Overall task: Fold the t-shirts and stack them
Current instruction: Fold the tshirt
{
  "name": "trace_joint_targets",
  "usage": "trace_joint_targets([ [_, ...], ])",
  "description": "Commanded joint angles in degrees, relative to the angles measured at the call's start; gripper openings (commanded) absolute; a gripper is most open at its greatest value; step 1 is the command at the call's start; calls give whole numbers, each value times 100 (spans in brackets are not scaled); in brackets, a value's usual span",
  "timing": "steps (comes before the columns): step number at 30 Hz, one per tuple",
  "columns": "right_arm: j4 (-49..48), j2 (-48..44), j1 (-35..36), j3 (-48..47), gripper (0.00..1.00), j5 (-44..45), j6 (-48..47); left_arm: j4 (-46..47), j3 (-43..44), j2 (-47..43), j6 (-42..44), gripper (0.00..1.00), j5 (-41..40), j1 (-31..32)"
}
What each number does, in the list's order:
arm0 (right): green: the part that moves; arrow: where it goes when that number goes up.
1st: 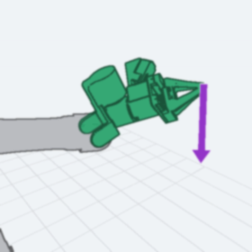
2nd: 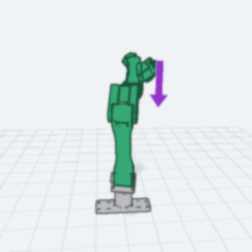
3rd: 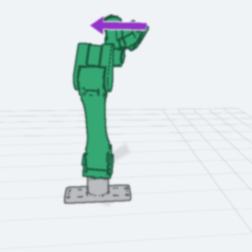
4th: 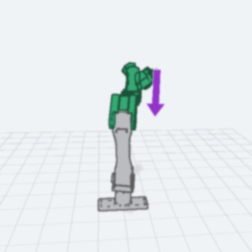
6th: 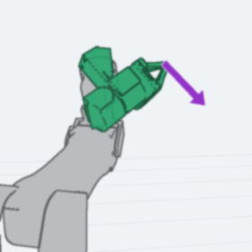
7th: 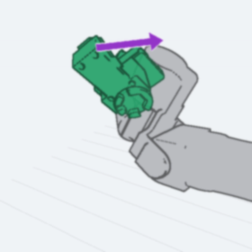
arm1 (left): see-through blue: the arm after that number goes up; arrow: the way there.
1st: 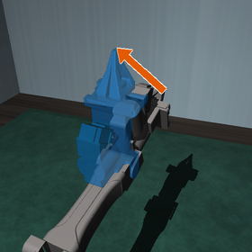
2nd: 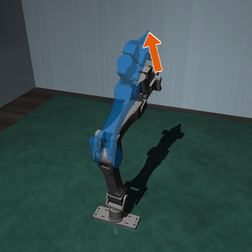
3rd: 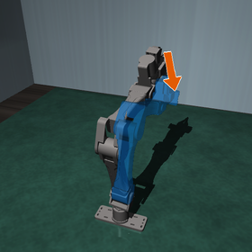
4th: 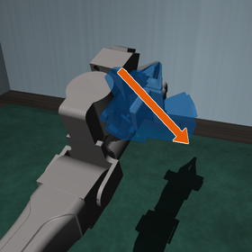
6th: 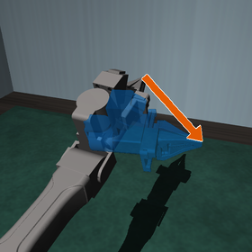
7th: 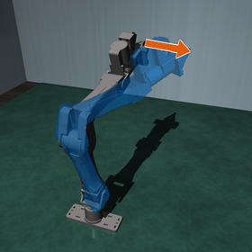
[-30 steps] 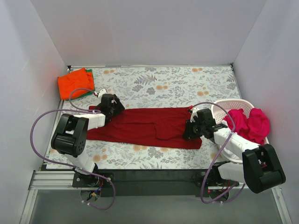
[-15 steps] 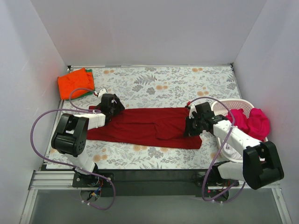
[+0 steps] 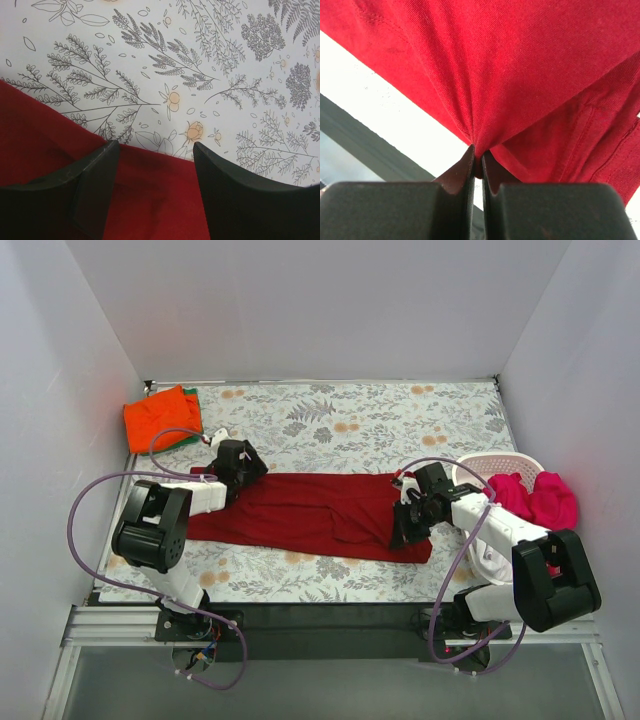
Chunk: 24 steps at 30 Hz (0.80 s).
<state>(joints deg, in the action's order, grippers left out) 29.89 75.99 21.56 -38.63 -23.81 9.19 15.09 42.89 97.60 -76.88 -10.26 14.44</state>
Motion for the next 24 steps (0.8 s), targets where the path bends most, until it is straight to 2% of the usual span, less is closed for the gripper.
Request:
trace_joint_targets([
  [1, 333, 12, 32, -259, 3, -220, 4, -393, -9, 198, 68, 57, 77, 7],
  [13, 518, 215, 15, -531, 4, -281, 100, -349, 44, 347, 77, 57, 156, 7],
  [20, 544, 329, -20, -505, 8, -519, 92, -349, 70, 417, 103, 57, 156, 6],
  [23, 684, 294, -12, -452, 8, 155, 153, -349, 87, 453, 112, 57, 138, -2],
  [24, 728, 259, -12, -452, 8, 845, 179, -349, 96, 461, 121, 57, 138, 6],
])
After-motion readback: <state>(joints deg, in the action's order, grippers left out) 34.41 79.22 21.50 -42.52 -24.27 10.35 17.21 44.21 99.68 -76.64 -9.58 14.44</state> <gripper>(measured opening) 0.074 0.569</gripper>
